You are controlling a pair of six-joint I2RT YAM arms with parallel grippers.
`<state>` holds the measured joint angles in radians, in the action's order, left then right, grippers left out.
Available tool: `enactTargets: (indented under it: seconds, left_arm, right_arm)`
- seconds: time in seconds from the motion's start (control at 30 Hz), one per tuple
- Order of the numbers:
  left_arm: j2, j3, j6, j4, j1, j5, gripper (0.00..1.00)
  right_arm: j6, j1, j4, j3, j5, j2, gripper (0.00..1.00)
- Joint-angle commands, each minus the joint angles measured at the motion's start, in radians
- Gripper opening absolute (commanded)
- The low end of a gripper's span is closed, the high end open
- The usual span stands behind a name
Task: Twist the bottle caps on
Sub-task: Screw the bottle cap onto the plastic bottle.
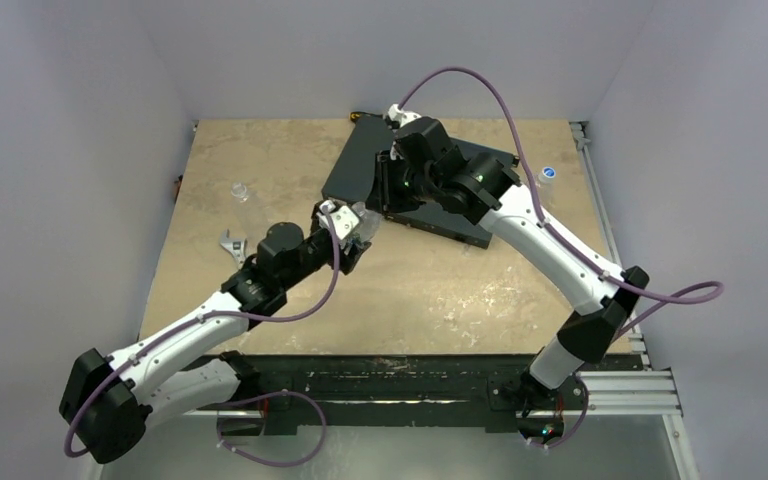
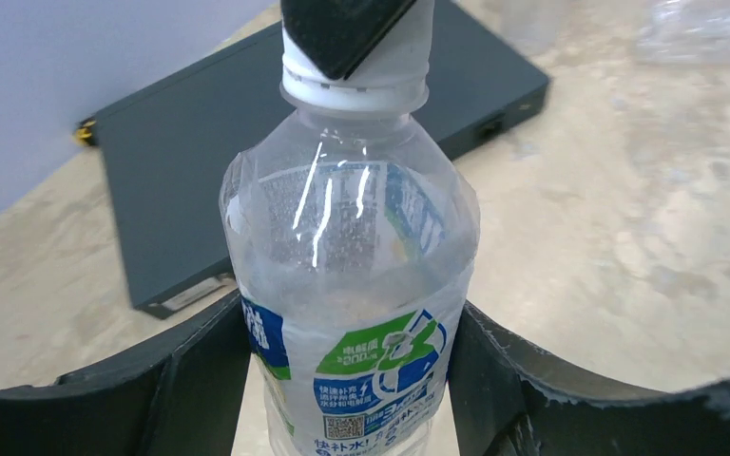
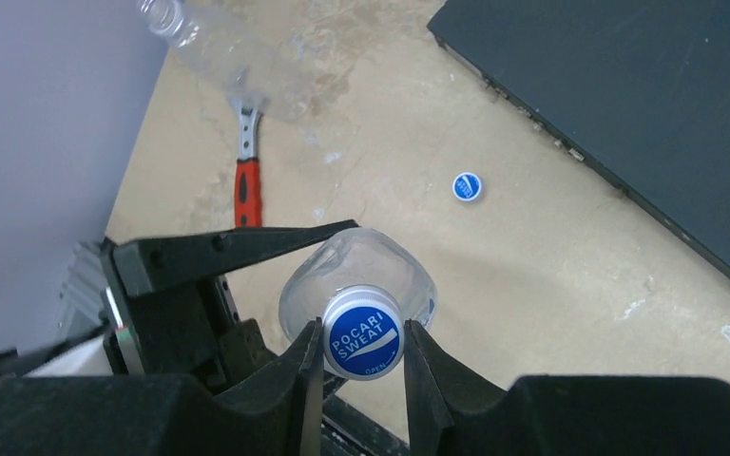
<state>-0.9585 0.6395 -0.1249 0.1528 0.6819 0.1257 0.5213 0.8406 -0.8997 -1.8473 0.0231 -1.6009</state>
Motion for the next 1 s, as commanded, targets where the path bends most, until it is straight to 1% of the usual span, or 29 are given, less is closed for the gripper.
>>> enactTargets:
  seconds: [0.0, 0.03, 0.07, 0.13, 0.2, 0.23, 0.3, 0.33, 0.4, 0.43, 0.5, 0.6, 0.67, 0.7, 0.73, 0.83, 0.97]
  left_arm:
    - [-0.035, 0.053, -0.13, 0.459, 0.075, -0.309, 0.0]
    - [-0.05, 0.053, -0.143, 0.47, 0.089, -0.321, 0.0]
    - [-0.06, 0.054, -0.145, 0.468, 0.096, -0.321, 0.0]
    - [-0.065, 0.06, -0.13, 0.432, 0.097, -0.311, 0.0]
    - [-0.054, 0.071, -0.112, 0.351, 0.097, -0.301, 0.0]
    - [-0.048, 0.075, -0.102, 0.306, 0.095, -0.286, 0.0]
    - [-0.042, 0.089, -0.089, 0.208, 0.093, -0.233, 0.0]
    - [-0.04, 0.101, -0.072, 0.153, 0.091, -0.203, 0.0]
    - [-0.035, 0.112, -0.046, 0.07, 0.08, -0.121, 0.0]
    - [-0.033, 0.115, -0.031, 0.037, 0.075, -0.079, 0.0]
    - [-0.022, 0.119, -0.008, -0.022, 0.064, 0.016, 0.0]
    - [-0.001, 0.118, 0.039, -0.07, 0.029, 0.191, 0.0]
    - [0.012, 0.119, 0.066, -0.087, -0.001, 0.317, 0.0]
    - [0.015, 0.124, 0.075, -0.099, -0.017, 0.394, 0.0]
    - [0.017, 0.131, 0.083, -0.117, -0.029, 0.462, 0.0]
    - [0.022, 0.153, 0.091, -0.189, -0.047, 0.646, 0.0]
    - [0.014, 0.168, 0.108, -0.233, -0.048, 0.793, 0.0]
  right_arm:
    - [0.154, 0.011, -0.078, -0.009, -0.037, -0.088, 0.03]
    - [0.168, 0.011, -0.063, -0.015, -0.035, -0.095, 0.03]
    - [0.177, 0.011, -0.046, -0.018, -0.038, -0.097, 0.06]
    - [0.185, 0.01, -0.033, -0.04, -0.027, -0.09, 0.16]
    - [0.181, 0.003, -0.026, -0.065, -0.001, -0.066, 0.29]
    - [0.173, -0.002, -0.022, -0.073, 0.009, -0.051, 0.39]
    - [0.153, -0.012, -0.016, -0.092, 0.028, -0.014, 0.64]
    - [0.135, -0.014, -0.017, -0.106, 0.038, 0.003, 0.76]
    - [0.102, -0.015, -0.026, -0.13, 0.075, 0.039, 0.92]
    - [0.078, -0.015, -0.027, -0.135, 0.089, 0.062, 0.97]
    - [0.038, -0.015, -0.029, -0.129, 0.116, 0.108, 0.98]
    - [-0.06, -0.015, 0.021, -0.048, 0.095, 0.218, 0.98]
    - [-0.14, -0.015, 0.069, 0.026, 0.038, 0.291, 0.98]
    - [-0.181, -0.015, 0.069, 0.05, -0.007, 0.317, 0.98]
    - [-0.222, -0.015, 0.053, 0.065, -0.02, 0.332, 0.97]
    - [-0.333, -0.001, -0.017, 0.087, -0.167, 0.332, 0.9]
    - [-0.399, 0.113, -0.049, 0.125, -0.149, 0.325, 0.83]
